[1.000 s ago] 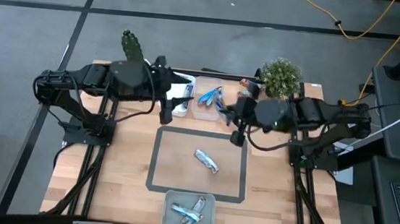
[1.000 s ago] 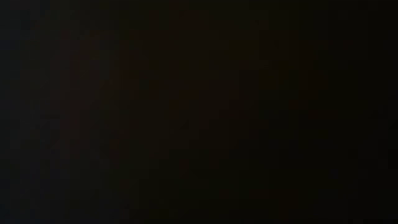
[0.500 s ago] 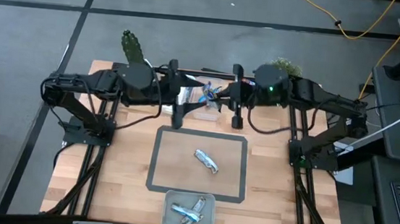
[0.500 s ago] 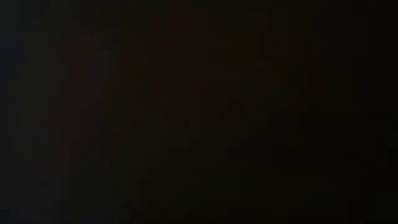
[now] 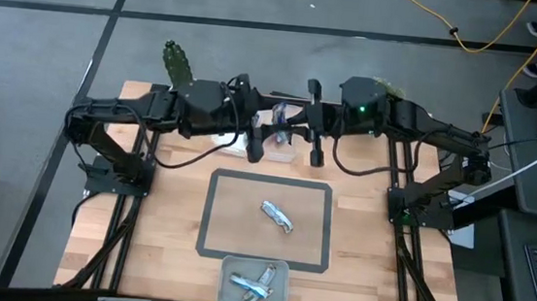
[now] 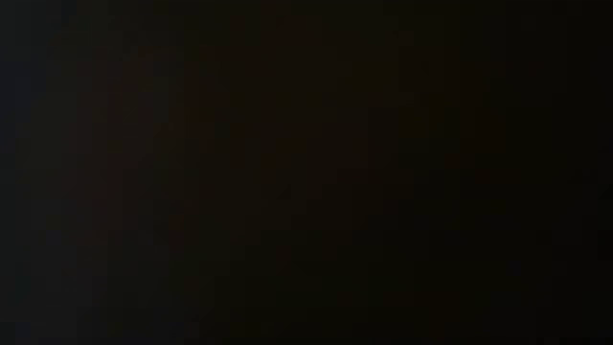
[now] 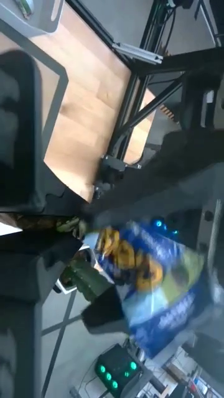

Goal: Pick and place Granola Bars by type
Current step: Put the blue granola bar into the white bin

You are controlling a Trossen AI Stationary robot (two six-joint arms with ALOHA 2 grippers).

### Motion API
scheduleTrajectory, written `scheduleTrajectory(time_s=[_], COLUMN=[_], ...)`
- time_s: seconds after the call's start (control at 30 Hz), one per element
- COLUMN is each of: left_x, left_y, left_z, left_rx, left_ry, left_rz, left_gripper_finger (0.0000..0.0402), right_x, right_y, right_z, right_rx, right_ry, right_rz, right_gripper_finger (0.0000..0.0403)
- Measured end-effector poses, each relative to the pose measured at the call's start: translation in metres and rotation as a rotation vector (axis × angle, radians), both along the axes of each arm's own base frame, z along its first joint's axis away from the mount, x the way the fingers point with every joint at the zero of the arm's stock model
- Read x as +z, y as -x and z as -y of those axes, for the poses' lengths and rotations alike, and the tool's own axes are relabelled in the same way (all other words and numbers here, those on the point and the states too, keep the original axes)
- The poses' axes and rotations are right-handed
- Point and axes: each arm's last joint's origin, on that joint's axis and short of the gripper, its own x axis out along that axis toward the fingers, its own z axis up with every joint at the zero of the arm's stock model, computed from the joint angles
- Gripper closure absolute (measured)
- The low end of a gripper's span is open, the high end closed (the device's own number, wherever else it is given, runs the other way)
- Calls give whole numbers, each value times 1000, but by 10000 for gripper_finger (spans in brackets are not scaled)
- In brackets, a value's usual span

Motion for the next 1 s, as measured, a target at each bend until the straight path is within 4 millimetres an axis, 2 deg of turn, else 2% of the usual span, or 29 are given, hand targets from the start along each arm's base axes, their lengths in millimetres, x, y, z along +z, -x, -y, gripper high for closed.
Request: scheduleTrajectory(time_s=[0.13,0.33,0.57,0.67,0.77,1.0], left_x=[1,0,1,11,32,59], left_y=[0,0,2,13,40,92], left_z=[-6,-8,-10,-10,-7,4], left_rx=[15,16,67,132,215,309], left_ry=[0,-18,-69,-105,-127,-141], left_rz=[7,-4,-18,-43,-28,25], left_gripper_finger=[234,343,363,364,365,367], right_x=[-1,-1,-1,-1,3,8], right_y=[1,2,3,14,34,91], right_z=[4,14,25,28,31,26], right_rx=[-13,-49,-126,-192,-232,-350], right_ry=[1,-15,-60,-50,-38,-88], right_rz=[-9,-9,-9,-62,-103,-253], right_gripper_finger=[365,360,352,330,302,258])
